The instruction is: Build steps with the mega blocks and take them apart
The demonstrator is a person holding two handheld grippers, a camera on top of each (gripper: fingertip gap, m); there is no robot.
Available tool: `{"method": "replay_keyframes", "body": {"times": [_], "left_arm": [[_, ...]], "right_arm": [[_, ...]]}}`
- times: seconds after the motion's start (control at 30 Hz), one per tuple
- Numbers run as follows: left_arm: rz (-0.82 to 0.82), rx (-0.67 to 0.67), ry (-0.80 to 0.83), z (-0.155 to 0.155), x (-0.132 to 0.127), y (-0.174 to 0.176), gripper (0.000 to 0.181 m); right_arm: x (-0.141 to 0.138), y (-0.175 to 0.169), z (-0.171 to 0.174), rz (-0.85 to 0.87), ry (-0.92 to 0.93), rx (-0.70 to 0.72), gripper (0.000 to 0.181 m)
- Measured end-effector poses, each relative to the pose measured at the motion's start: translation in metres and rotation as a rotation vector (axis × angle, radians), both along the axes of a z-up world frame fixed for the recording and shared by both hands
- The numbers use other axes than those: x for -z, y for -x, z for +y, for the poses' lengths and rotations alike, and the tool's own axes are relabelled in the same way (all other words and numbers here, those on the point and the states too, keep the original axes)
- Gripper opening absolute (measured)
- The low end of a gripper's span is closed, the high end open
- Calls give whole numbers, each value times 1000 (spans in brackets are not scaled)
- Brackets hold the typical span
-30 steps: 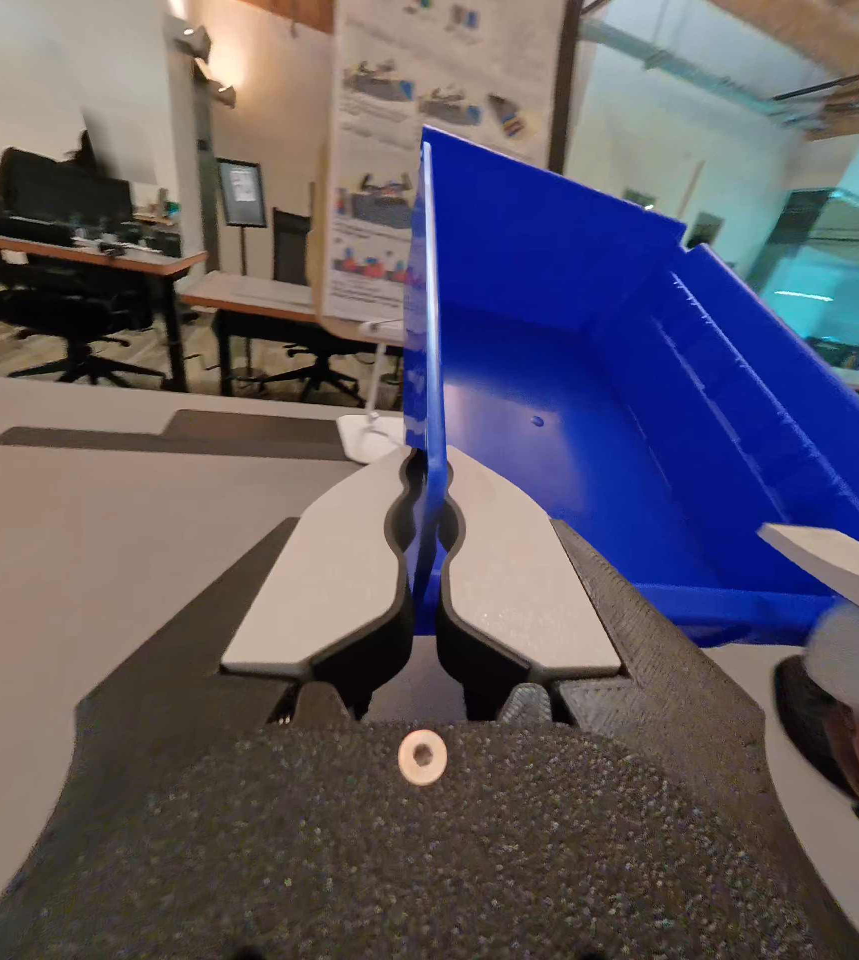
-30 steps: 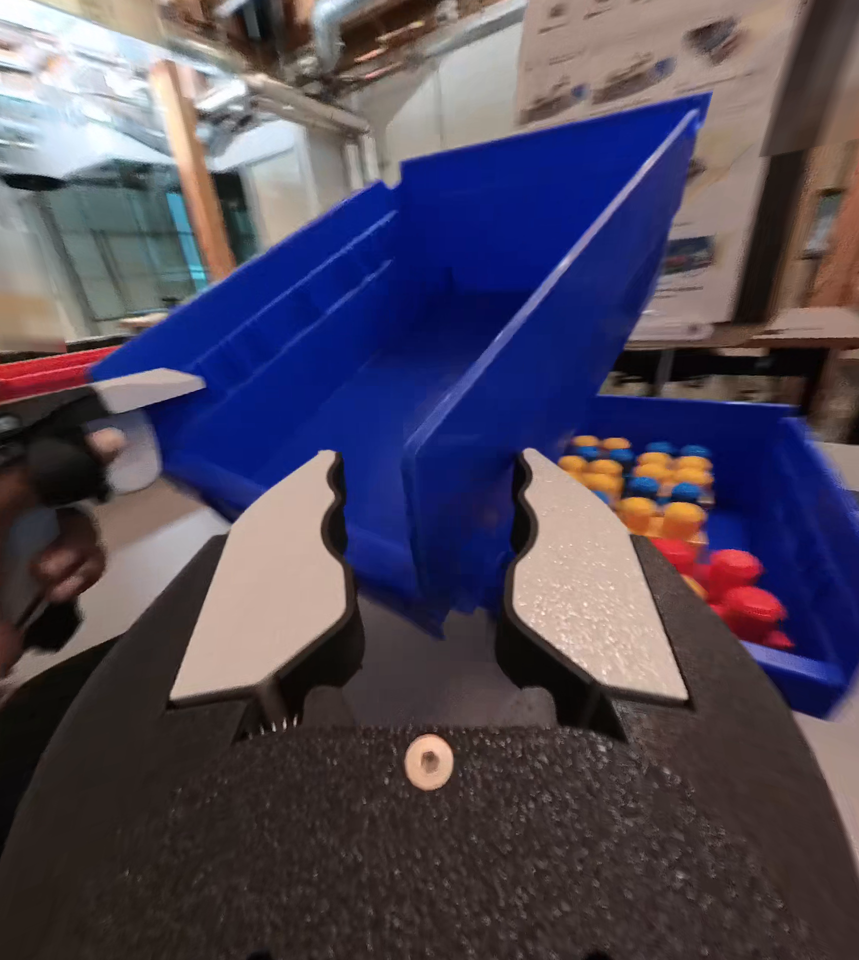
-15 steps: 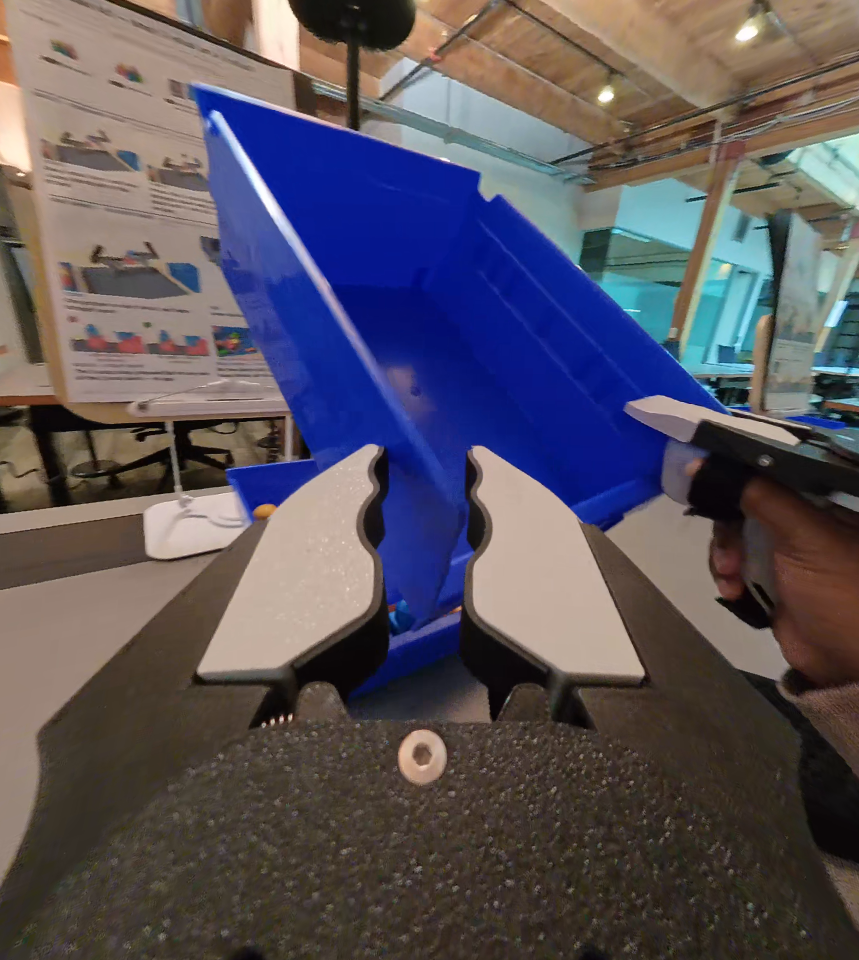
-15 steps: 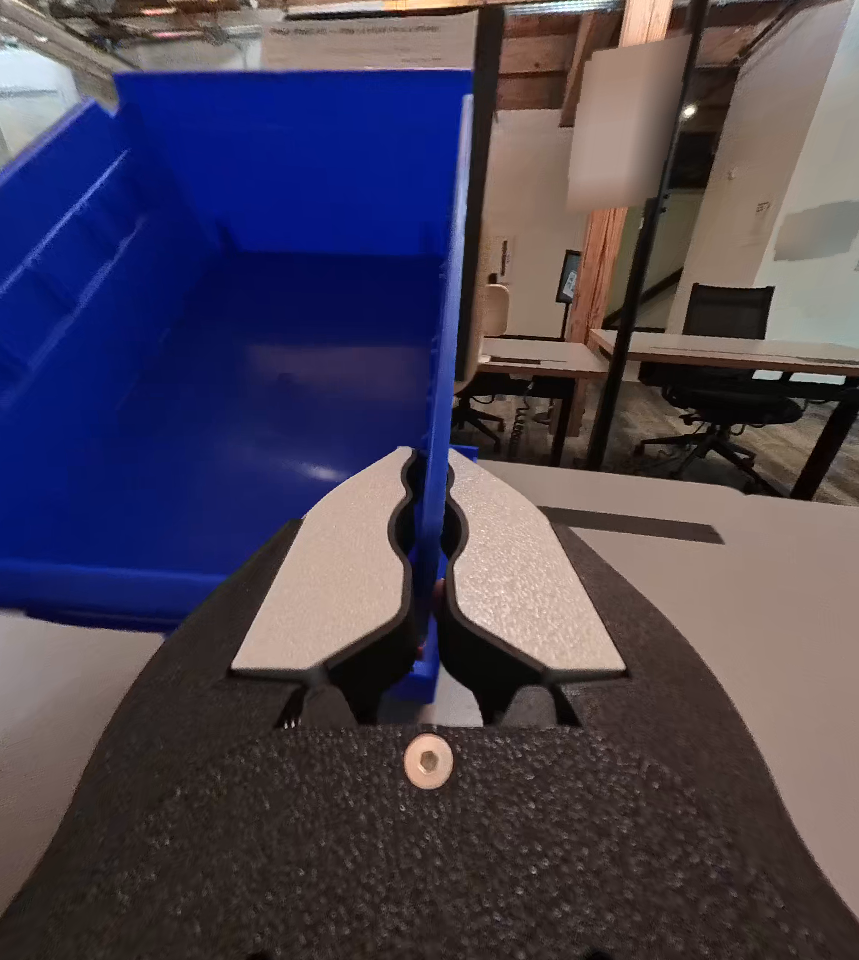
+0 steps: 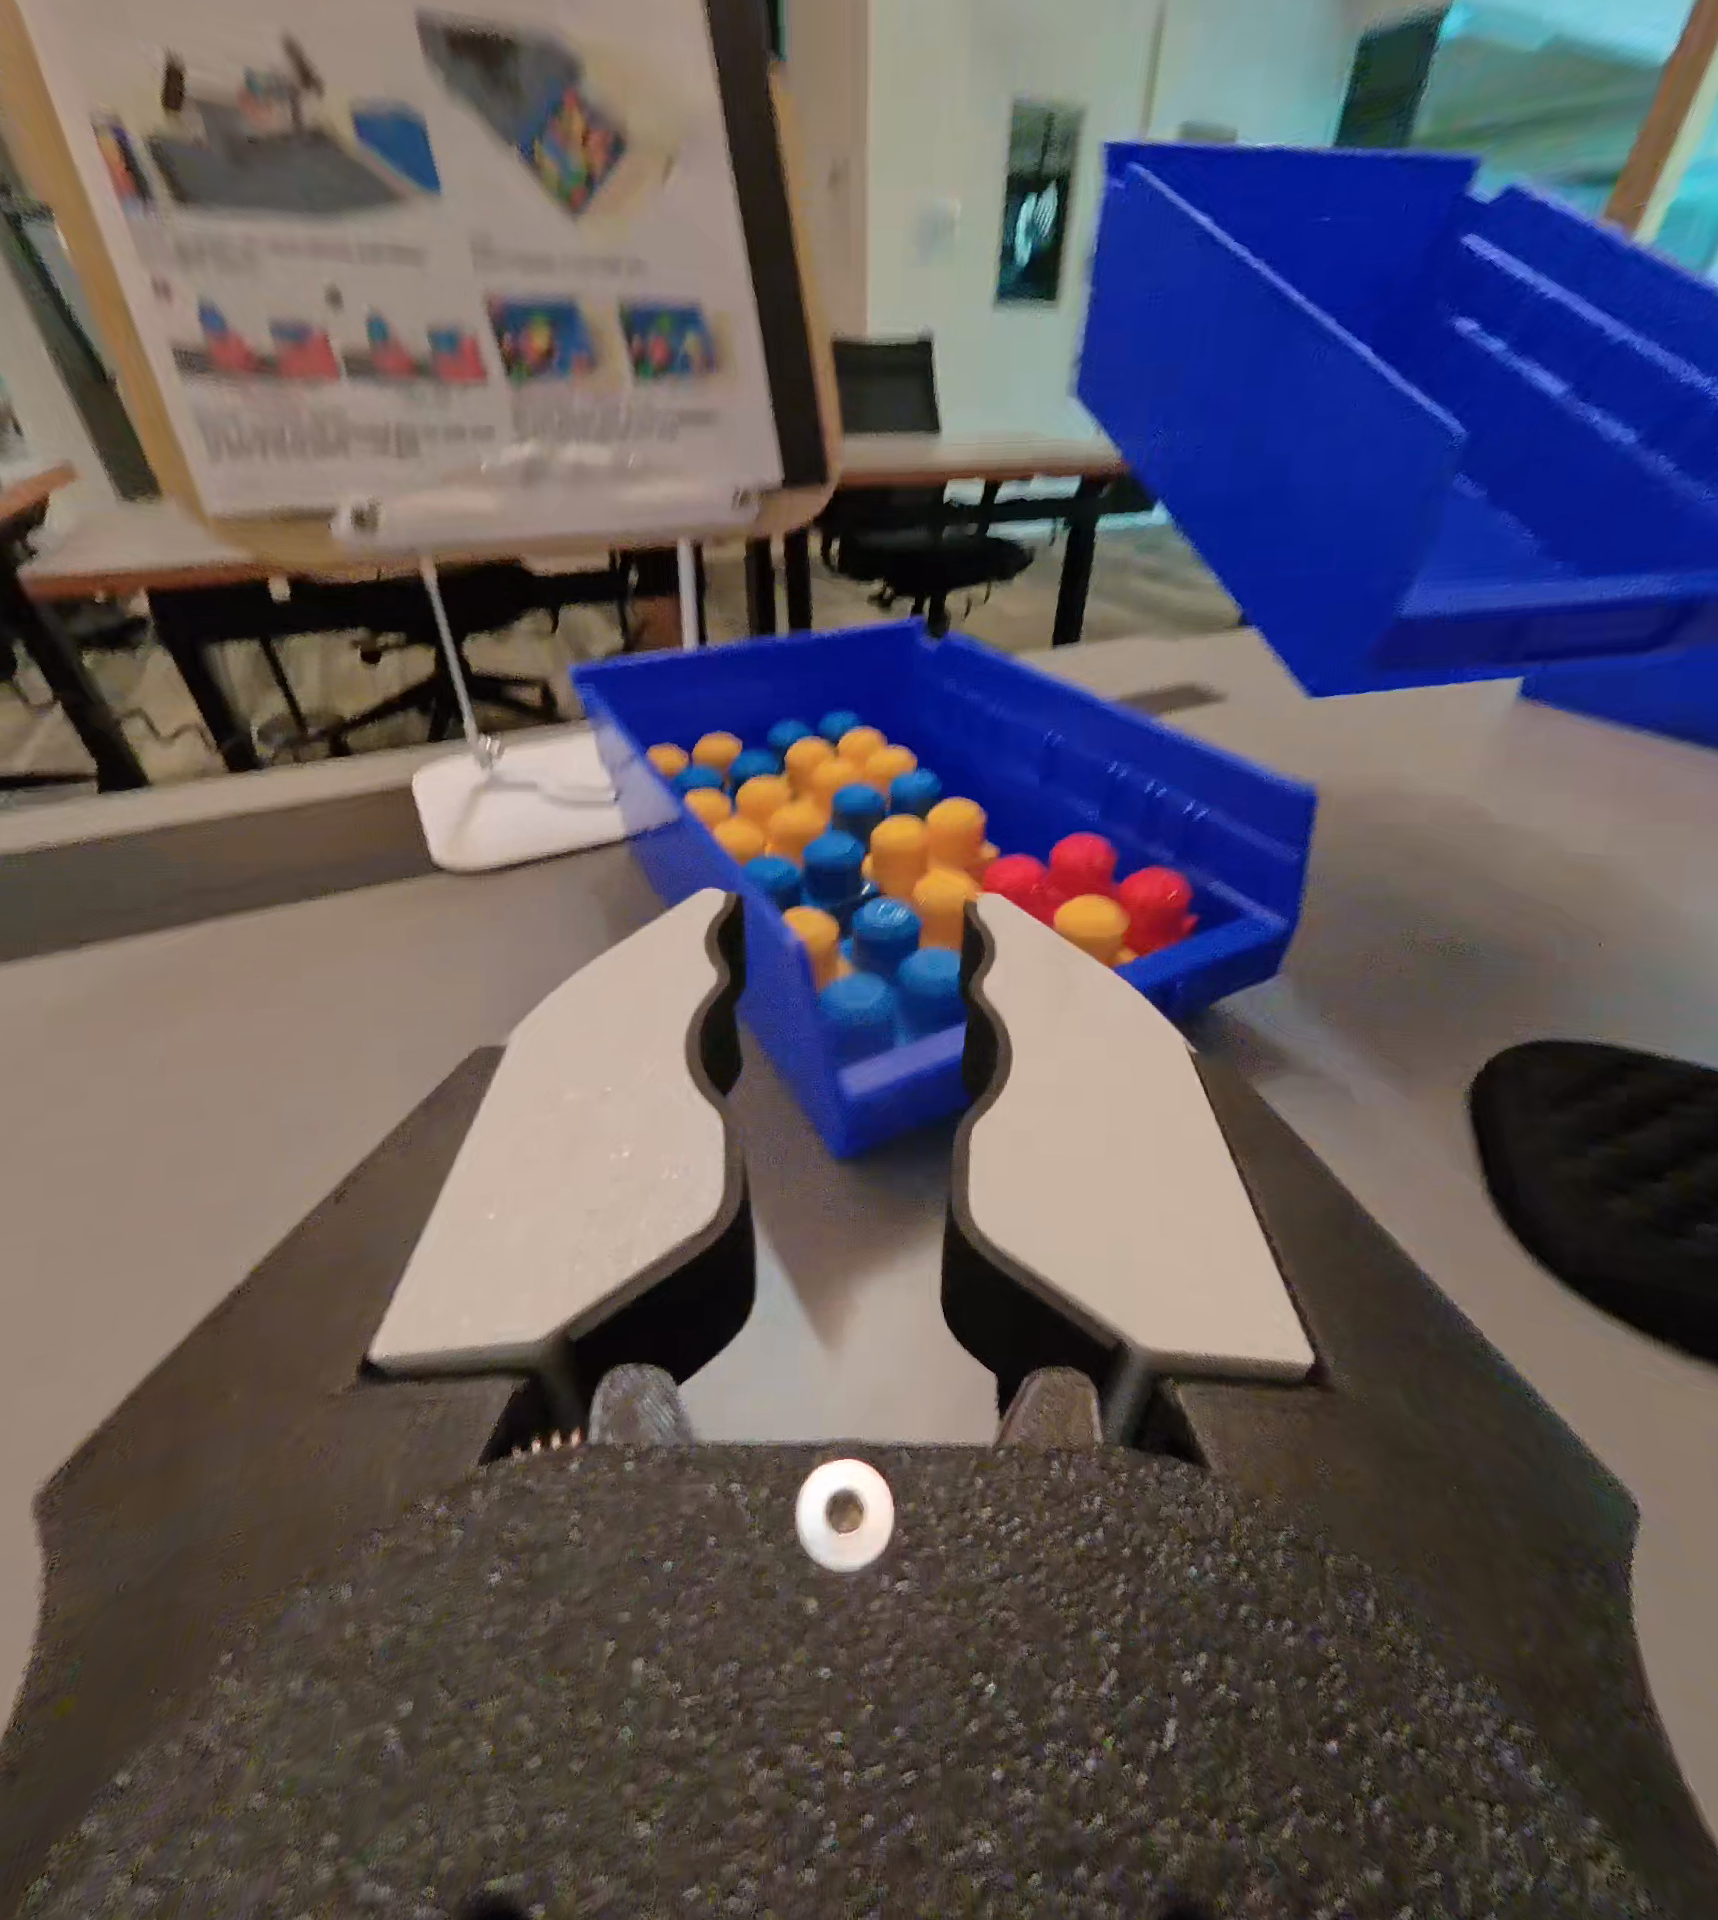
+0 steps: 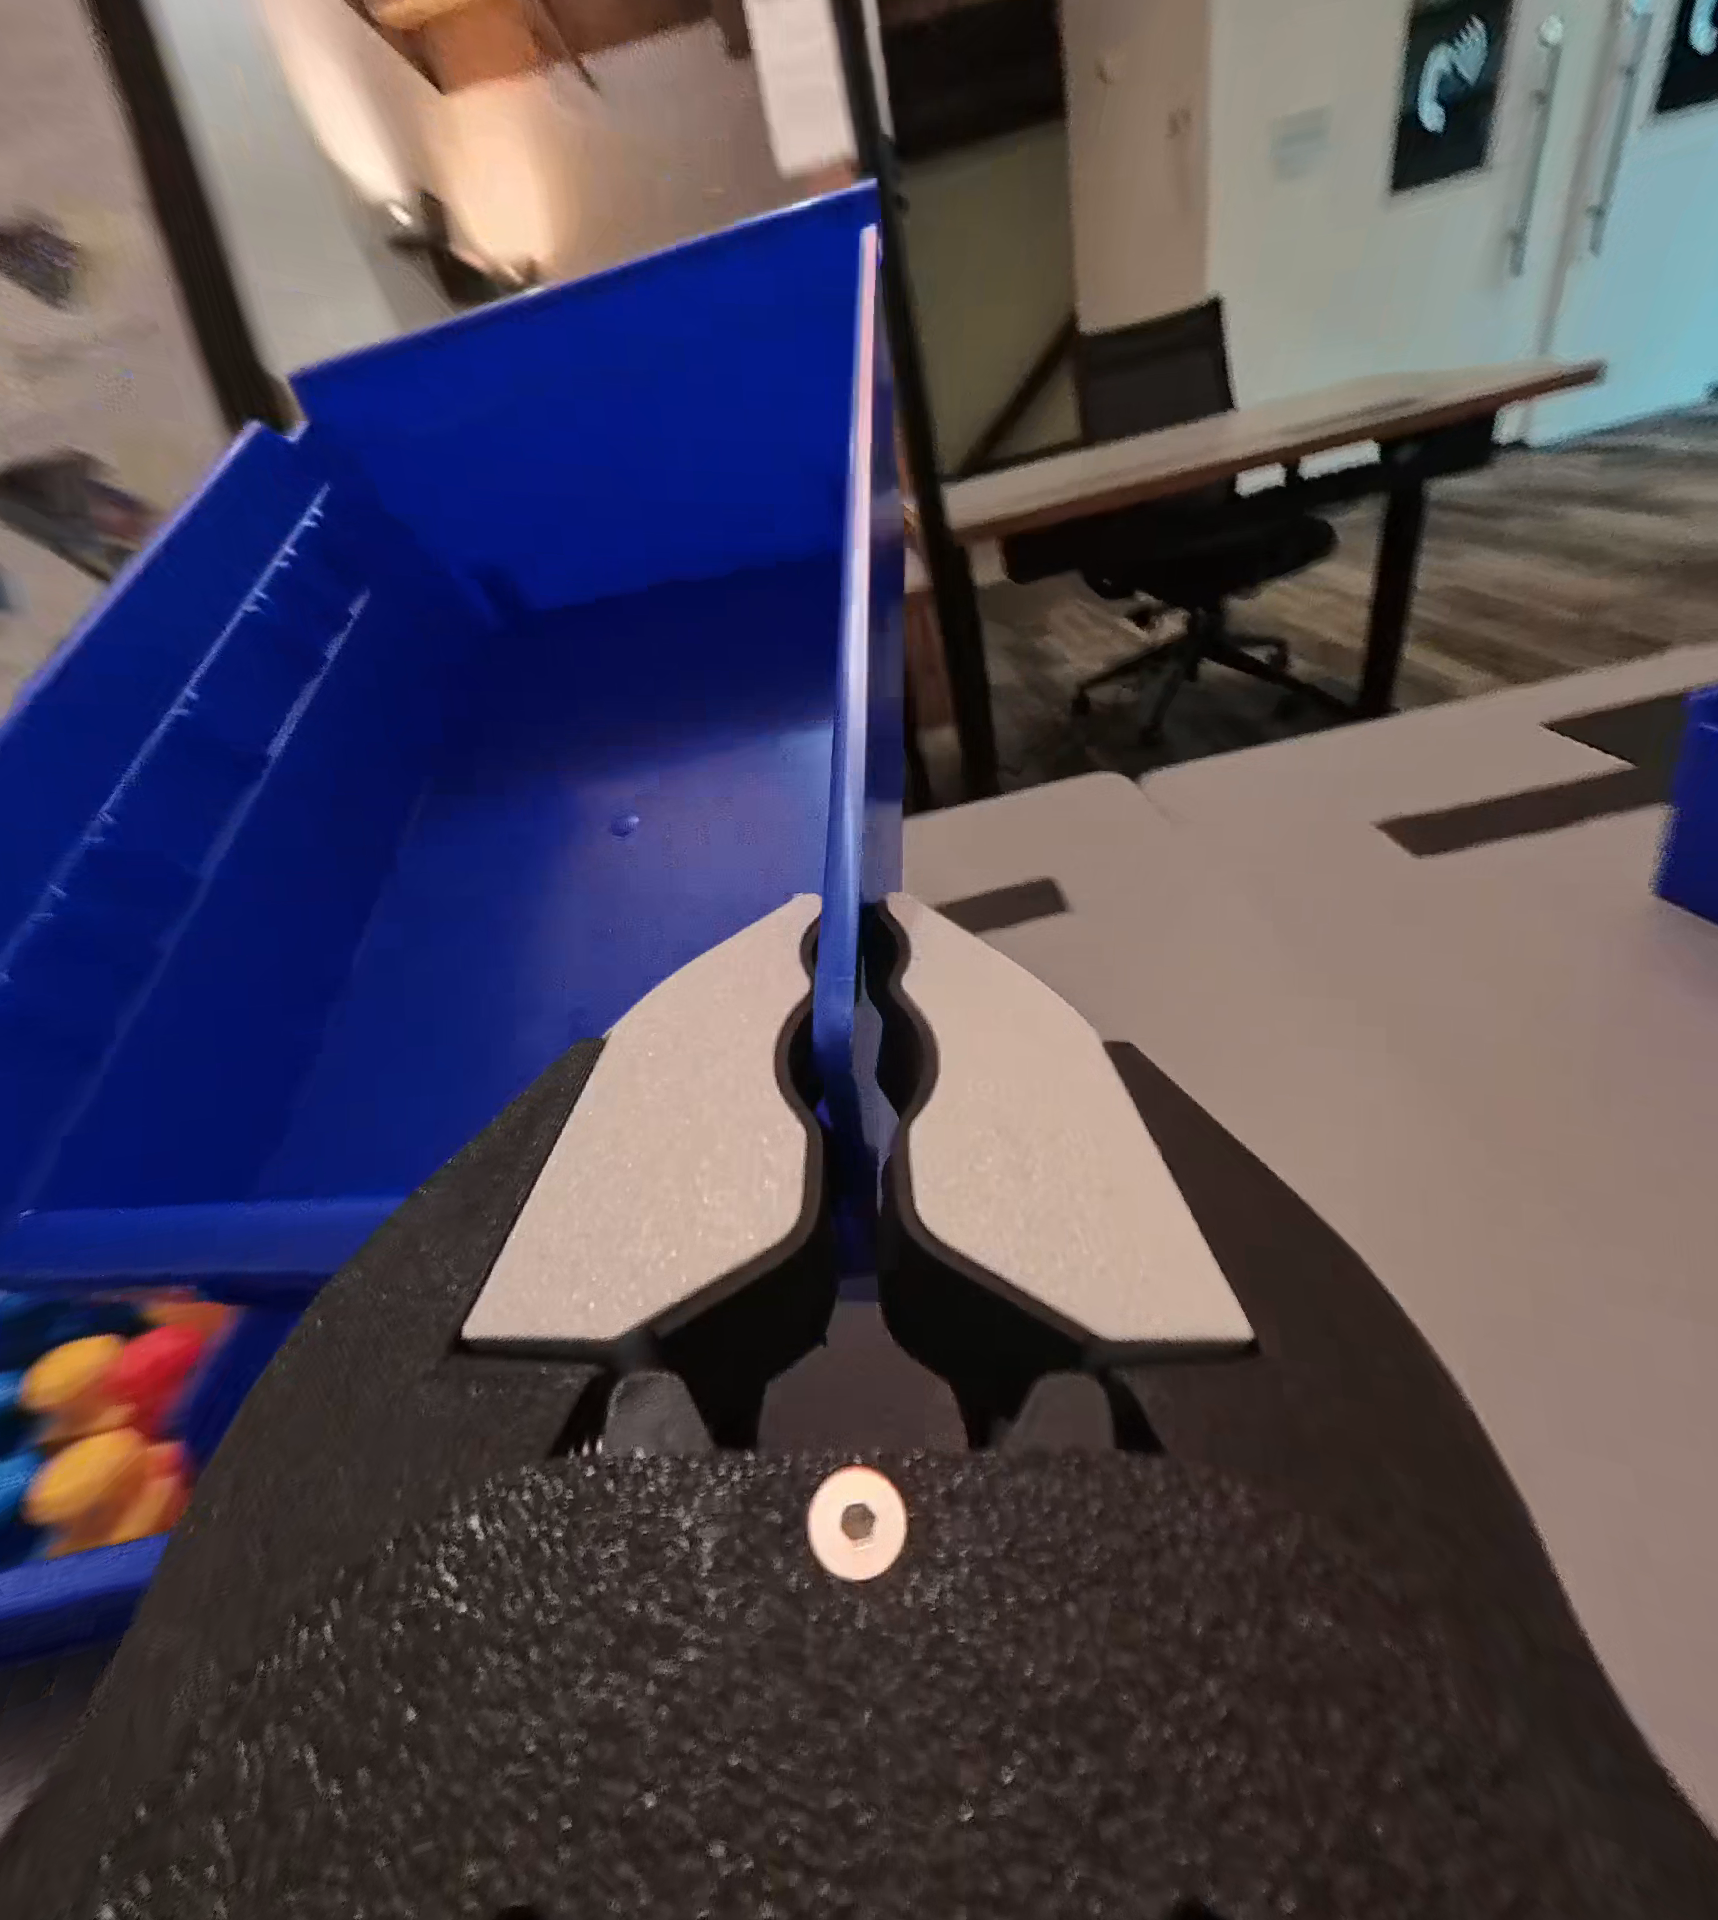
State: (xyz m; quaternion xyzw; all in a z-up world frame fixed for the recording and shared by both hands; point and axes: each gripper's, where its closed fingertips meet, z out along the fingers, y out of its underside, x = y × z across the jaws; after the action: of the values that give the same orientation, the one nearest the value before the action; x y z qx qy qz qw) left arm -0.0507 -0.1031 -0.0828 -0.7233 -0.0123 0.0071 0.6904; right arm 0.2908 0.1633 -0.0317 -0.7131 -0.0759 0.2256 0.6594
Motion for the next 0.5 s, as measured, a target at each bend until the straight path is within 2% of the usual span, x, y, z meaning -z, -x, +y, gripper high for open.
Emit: {"method": "replay_keyframes", "body": {"times": [0.13, 0.3, 0.4, 0.5], "left_arm": [[-7, -32, 96, 14, 30, 16, 50], [-28, -19, 161, 29, 53, 12, 53], [-20, -22, 184, 33, 60, 11, 54], [-20, -28, 195, 36, 63, 13, 56]], "right_arm": [[50, -36, 46, -67, 148, 74, 5], [113, -51, 75, -65, 314, 95, 5], [134, -49, 84, -122, 371, 89, 5], [140, -46, 92, -97, 386, 92, 5]]}}
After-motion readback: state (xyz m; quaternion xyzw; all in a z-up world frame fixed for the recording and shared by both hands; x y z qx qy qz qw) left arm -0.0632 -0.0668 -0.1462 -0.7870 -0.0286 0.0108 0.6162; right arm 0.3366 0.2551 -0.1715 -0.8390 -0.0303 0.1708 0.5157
